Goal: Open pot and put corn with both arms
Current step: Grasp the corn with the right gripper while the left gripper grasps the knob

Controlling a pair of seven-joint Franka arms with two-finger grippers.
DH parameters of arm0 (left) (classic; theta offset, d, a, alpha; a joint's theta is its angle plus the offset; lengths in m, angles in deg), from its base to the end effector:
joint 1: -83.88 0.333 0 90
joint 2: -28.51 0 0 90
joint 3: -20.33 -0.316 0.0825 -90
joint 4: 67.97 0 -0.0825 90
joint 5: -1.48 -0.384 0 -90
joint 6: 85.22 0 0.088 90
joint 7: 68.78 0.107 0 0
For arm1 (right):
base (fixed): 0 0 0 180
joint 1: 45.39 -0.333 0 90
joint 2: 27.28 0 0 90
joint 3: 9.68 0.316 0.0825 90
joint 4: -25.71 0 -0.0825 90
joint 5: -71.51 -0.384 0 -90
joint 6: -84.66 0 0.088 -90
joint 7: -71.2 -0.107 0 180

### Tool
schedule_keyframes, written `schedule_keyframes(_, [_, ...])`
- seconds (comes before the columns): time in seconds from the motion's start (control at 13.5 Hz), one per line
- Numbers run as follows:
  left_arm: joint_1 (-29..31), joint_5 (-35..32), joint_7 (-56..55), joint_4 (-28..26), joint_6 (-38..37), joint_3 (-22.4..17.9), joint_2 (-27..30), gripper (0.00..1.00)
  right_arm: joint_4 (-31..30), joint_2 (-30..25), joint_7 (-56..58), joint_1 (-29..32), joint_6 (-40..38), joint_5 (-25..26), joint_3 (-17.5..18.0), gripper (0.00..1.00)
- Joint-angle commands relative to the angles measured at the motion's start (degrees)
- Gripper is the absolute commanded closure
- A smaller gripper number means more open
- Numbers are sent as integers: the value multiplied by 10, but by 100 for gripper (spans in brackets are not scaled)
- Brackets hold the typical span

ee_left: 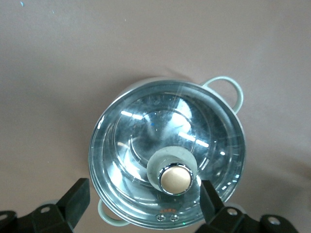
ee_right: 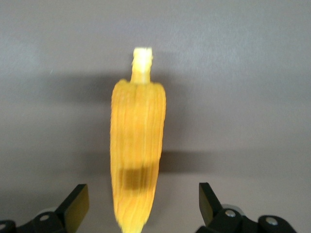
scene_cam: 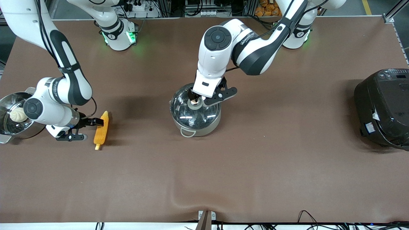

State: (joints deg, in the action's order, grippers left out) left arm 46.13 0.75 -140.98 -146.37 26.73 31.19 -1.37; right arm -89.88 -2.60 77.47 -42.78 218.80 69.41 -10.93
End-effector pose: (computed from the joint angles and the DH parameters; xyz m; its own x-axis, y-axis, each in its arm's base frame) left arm 0.4919 -0.5168 0.4277 0.9064 0.4188 -0.0559 0.4224 -0.9016 0.0934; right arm 0.5906 -0.0391 0.2274 0.9944 0.0179 -0.1046 0.0153 -0.9995 -0.0259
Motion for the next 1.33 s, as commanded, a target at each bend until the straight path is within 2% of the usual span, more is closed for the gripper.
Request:
schedule_keyframes(0.0, [-17,-12,-10,20,1,-8,-23,0,8,17,-2,-4,27,-9,0,0])
schedule_keyframes(0.22, [-20,-12,-18,20,32,-8,-35,0,9,45,-38,-15,64,-10,0,0])
schedule_keyframes(0.59, [-20,-12,-18,20,74,-7,-57,0,6,61,-73,-28,63,-9,0,0])
schedule_keyframes(1.26, [-37,-13,-31,19,86,-10,-78,0,3,64,-69,-21,59,-7,-1,0])
